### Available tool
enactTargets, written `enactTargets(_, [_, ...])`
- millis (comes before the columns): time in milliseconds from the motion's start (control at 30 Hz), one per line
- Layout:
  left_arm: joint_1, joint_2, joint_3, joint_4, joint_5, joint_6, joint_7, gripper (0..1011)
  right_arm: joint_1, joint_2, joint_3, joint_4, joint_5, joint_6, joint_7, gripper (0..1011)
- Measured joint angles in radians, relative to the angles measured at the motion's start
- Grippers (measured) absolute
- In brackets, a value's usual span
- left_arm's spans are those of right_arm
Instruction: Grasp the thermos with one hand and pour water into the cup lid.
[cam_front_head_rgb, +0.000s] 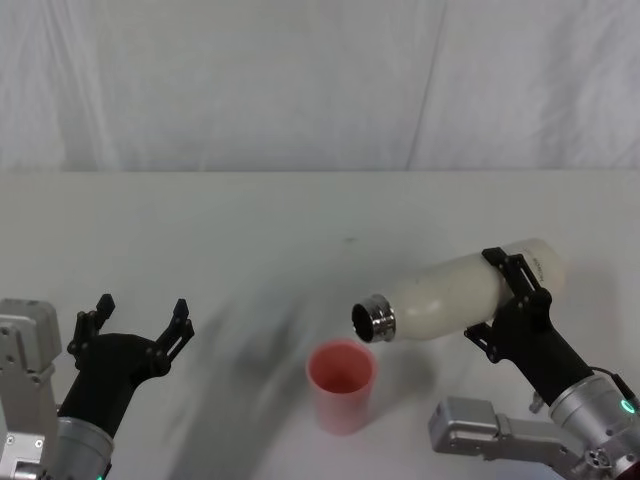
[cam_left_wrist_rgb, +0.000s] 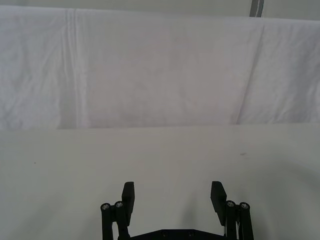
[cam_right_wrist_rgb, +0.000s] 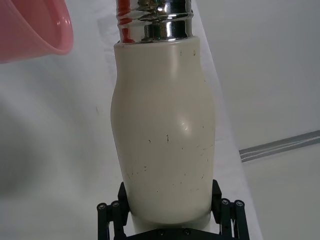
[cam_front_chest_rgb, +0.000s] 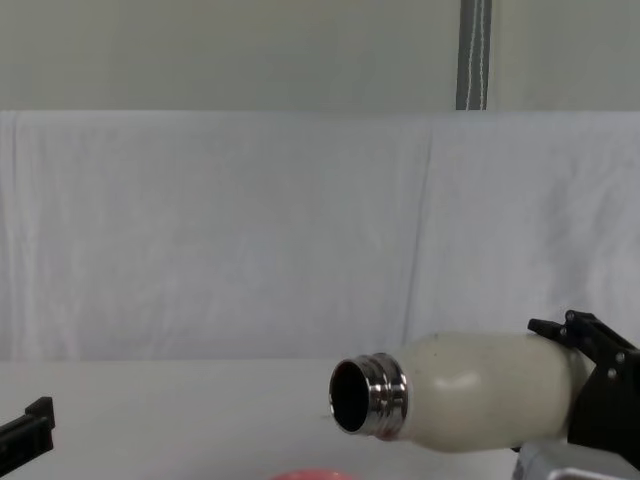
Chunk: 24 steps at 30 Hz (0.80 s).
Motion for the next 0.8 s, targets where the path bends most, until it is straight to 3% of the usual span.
enactTargets(800, [0.000,0.000,0.000,0.000,0.000,0.000,0.000,1001,0.010,0.015,-0.016,0.005,-0.025,0.012,-0.017,953])
